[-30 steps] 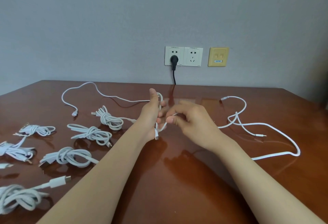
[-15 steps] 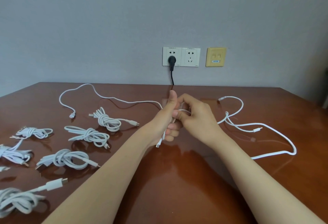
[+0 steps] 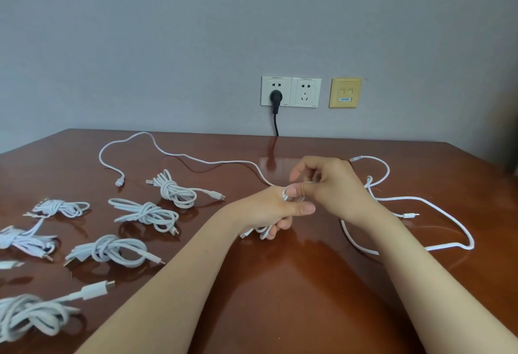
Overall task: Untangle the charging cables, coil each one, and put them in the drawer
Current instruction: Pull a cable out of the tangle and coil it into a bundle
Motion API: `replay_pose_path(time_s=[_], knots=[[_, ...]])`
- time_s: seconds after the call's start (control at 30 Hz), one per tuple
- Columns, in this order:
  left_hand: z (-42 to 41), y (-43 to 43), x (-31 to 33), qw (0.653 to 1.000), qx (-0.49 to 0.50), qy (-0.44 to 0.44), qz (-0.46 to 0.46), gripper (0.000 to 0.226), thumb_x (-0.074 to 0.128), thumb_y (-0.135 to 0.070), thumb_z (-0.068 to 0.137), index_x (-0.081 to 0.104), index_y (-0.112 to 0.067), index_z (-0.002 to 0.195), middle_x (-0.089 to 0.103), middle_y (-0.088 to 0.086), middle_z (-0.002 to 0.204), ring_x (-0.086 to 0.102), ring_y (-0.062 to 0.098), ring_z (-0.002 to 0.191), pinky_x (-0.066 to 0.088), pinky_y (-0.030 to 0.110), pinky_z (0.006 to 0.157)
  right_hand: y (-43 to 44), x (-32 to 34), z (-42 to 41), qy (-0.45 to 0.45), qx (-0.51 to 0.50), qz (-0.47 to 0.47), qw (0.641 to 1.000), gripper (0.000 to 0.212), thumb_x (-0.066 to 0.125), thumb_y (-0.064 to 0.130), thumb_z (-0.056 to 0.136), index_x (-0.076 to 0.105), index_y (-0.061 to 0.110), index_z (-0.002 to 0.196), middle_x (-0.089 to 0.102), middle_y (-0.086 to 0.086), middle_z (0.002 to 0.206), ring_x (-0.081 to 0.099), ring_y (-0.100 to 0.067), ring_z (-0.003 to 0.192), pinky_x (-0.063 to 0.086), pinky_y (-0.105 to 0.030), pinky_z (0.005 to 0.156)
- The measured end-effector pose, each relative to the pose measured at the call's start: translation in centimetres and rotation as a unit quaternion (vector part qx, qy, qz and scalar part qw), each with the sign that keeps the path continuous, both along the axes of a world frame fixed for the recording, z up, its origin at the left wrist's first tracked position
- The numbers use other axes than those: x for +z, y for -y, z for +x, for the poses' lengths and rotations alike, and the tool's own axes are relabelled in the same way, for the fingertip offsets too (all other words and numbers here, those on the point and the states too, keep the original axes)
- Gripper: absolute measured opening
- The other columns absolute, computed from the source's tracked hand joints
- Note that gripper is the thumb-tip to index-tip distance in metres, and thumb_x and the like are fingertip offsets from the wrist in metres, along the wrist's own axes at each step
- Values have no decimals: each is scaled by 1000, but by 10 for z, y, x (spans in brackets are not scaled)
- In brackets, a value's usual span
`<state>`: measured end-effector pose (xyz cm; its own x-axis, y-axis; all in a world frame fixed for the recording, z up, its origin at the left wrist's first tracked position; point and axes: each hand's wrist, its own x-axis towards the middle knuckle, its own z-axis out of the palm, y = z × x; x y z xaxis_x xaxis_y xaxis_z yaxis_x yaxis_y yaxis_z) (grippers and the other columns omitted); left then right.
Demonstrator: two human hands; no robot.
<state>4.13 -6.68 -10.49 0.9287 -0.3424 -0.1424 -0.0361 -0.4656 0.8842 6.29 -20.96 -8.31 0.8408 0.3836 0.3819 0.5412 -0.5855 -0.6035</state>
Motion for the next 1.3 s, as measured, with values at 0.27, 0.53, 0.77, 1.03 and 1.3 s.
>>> replay_pose_path(time_s=[0.27,0.53,0.77,1.03,1.3], knots=[[6,1,-4,996,15,59,64,57,54,-47,90,37,-14,46,37,-7,30,38,6,33,36,23,54,0,2,-3,62,-20,-54,996,28,66,19,82,63,40,63,56,9,76,54,-7,74,38,-27,63],[6,2,-4,998,11,53,12,50,52,-40,93,39,-11,55,38,-4,33,41,10,33,47,25,49,-1,1,0,57,-39,-9,998,29,69,25,81,60,44,60,54,11,69,50,-5,68,32,-23,58],[2,1,-4,996,38,83,10,47,45,-45,95,43,-12,62,36,-1,39,26,12,29,24,17,34,-2,-3,3,-4,1,56,998,19,67,18,84,67,31,70,60,14,64,50,7,55,34,-11,56],[11,2,-6,976,165,89,-115,48,32,-48,98,38,-15,64,33,-5,36,25,10,28,21,15,35,-1,-7,9,14,-40,-3,999,20,47,20,95,59,33,86,59,8,70,51,-14,70,40,-27,68],[17,-3,-4,936,296,99,-161,45,33,-50,97,45,-16,70,41,-2,44,32,9,26,23,13,32,-3,-5,0,76,-105,-121,984,19,43,29,95,60,23,93,52,6,74,53,-28,87,31,-29,66]])
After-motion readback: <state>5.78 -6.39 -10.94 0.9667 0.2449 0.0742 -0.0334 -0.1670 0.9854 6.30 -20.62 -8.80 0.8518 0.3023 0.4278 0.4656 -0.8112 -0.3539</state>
